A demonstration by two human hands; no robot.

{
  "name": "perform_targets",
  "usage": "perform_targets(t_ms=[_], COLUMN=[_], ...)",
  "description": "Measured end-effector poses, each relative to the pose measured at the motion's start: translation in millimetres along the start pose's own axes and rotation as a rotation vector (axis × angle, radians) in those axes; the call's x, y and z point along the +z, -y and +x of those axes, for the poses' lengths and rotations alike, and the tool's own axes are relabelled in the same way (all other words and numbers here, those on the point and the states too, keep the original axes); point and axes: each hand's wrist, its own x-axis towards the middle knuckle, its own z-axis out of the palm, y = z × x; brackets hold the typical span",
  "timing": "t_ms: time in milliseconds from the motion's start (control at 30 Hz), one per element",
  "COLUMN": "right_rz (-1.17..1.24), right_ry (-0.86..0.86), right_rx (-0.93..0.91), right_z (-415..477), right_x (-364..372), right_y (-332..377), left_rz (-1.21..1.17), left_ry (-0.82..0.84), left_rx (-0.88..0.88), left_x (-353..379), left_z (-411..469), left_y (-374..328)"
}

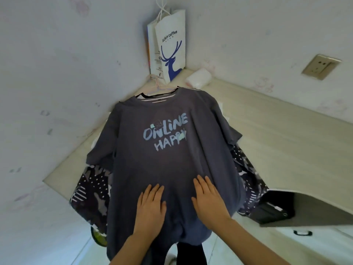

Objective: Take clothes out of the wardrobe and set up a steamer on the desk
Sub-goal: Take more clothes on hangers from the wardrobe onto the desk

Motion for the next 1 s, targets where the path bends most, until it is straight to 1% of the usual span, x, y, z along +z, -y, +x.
perform_targets(t_ms=[67, 133, 267, 400, 533, 667, 767, 867, 1000], right_rz=[0.008, 0.007, 0.002, 0.004, 0.019, 0.007, 0.008, 0.007, 0.039], right_ry=[-0.014, -0.064, -0.130, -0.120, -0.141, -0.181, -0.181, -0.165, -0.140], right_rx=[0.022, 0.024, 0.107, 0.187, 0.348, 0.507, 0.618, 0.747, 0.888], right_z=[-23.9, -46.0, -92.8, -134.9, -176.1, -225.3, -270.7, -321.9, -399.4], right_x=[2.8, 2.4, -8.5, -1.4, -11.3, -15.6, -18.5, -15.4, -6.8], right_y=[5.3, 8.1, 10.0, 1.8, -6.9, -20.1, -28.0, -35.0, -38.6], left_rz=[0.008, 0.010, -0.008, 0.021, 0.044, 0.044, 0.066, 0.089, 0.077], left_ry=[-0.009, -0.023, -0.078, -0.077, -0.076, -0.036, 0.034, 0.104, 0.153], left_rx=[0.049, 0.095, 0.193, 0.363, 0.558, 0.723, 0.828, 0.948, 1.099], left_x=[-0.3, -0.9, -2.9, -7.5, -8.1, 2.0, 15.1, 30.8, 51.8], left_z=[-19.9, -35.0, -53.4, -59.1, -66.0, -83.2, -105.7, -137.9, -197.3], left_y=[-4.1, -9.8, -21.9, -46.7, -86.2, -133.4, -168.1, -196.6, -233.2])
